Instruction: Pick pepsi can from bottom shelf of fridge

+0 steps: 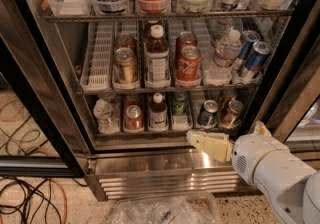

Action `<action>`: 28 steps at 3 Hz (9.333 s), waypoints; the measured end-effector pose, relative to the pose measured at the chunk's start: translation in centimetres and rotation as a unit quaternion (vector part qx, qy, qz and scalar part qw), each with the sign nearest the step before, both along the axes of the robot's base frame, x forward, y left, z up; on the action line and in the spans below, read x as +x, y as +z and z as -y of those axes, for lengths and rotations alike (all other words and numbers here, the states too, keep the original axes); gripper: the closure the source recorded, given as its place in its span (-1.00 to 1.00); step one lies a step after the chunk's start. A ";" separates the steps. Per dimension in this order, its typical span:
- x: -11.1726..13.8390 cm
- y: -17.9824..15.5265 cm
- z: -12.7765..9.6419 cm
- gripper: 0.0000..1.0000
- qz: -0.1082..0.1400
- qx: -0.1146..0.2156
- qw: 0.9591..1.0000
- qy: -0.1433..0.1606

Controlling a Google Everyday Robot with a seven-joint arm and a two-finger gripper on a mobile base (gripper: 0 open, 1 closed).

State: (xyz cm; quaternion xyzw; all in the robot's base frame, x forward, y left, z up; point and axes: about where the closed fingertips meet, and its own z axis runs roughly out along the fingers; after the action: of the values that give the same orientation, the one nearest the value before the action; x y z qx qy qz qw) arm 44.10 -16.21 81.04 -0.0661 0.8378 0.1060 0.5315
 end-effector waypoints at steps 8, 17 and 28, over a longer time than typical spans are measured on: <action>9.5 -6.2 -0.7 -1.00 0.172 -0.035 0.984 -0.013; 13.9 -21.2 3.7 -1.00 0.240 -0.031 0.969 -0.037; 23.3 -22.1 4.1 -0.36 0.221 -0.033 0.972 -0.068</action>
Offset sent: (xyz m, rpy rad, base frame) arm 0.0816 0.0011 -0.0143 -0.0965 -0.4776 -0.1792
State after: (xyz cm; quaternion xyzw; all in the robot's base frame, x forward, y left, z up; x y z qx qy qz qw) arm 67.43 -20.33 58.89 -0.0485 0.7052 0.0247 0.7069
